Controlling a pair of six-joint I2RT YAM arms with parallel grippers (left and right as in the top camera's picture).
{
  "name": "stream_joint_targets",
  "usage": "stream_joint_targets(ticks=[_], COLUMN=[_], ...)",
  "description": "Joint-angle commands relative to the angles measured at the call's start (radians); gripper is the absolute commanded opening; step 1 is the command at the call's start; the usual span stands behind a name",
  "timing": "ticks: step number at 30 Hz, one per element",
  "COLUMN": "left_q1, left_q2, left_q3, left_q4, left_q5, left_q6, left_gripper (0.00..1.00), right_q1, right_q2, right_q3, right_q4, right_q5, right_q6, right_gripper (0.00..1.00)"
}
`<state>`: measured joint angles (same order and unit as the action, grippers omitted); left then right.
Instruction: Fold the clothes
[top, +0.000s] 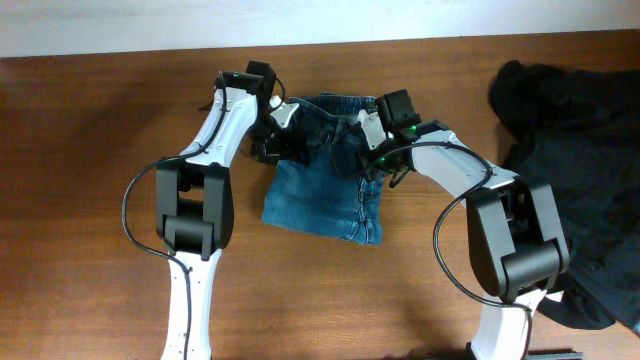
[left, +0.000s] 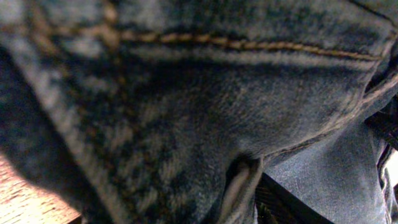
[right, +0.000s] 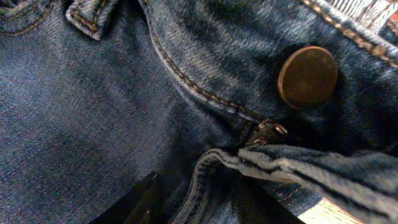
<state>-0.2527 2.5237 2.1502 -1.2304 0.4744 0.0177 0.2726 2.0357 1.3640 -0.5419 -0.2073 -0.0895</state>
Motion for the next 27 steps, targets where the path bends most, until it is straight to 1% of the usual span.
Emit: stream_joint_targets(ticks=[1,4,7,8,9,10,11,12,14,15,17,22,24,27], left_q1=[-0.046,-0.052,-0.055,-0.055,-0.055,-0.055,-0.055,-0.055,-0.055,-0.053,-0.048,-0.014,0.018,0.061], left_q2=[0.147,0.147,0.147,0.147,0.147,0.147,0.147,0.147,0.147,0.147,0.147,0.142,0.122,0.085], left_q3=[-0.072,-0.072,-0.072,-0.072,-0.072,-0.072,-0.072,-0.072,-0.072,-0.072,-0.072,-0.066,-0.064,-0.058], left_q4=[0.015,0.015,0.015,0.015,0.015,0.015,0.014,0.014,0.013,0.011,0.003,-0.05,-0.069,-0.076], left_q5=[-0.036,0.044,0.095,0.108,0.116,0.117,0.115,0.113,0.113,0.107,0.075,-0.072,-0.111,-0.168], left_q6=[0.045,0.105,0.111,0.112,0.112,0.112,0.112,0.112,0.112,0.112,0.111,0.111,0.111,0.111], left_gripper=[0.58,0.59,0.59,0.58,0.55,0.47,0.25,0.16,0.04,0.0,0.0,0.0,0.0,0.0], right_q1=[-0.024,-0.024,-0.024,-0.024,-0.024,-0.024,-0.024,-0.024,-0.024,-0.024,-0.024,-0.024,-0.024,-0.025], right_q2=[0.048,0.048,0.048,0.048,0.048,0.048,0.048,0.048,0.048,0.048,0.047,0.032,-0.01,-0.058], right_q3=[-0.016,-0.017,-0.016,-0.016,-0.016,-0.016,-0.017,-0.017,-0.017,-0.017,-0.016,0.016,0.085,0.182], right_q4=[-0.023,-0.023,-0.023,-0.023,-0.023,-0.023,-0.023,-0.023,-0.023,-0.023,-0.023,-0.055,-0.129,-0.214], right_q5=[0.058,0.058,0.058,0.058,0.058,0.058,0.058,0.058,0.058,0.058,0.059,0.06,0.063,0.087], right_q6=[-0.004,-0.004,-0.004,-0.004,-0.004,-0.004,-0.004,-0.004,-0.004,-0.004,-0.004,-0.004,-0.005,-0.005], right_gripper=[0.43,0.43,0.43,0.43,0.43,0.44,0.43,0.43,0.43,0.43,0.43,0.44,0.49,0.53])
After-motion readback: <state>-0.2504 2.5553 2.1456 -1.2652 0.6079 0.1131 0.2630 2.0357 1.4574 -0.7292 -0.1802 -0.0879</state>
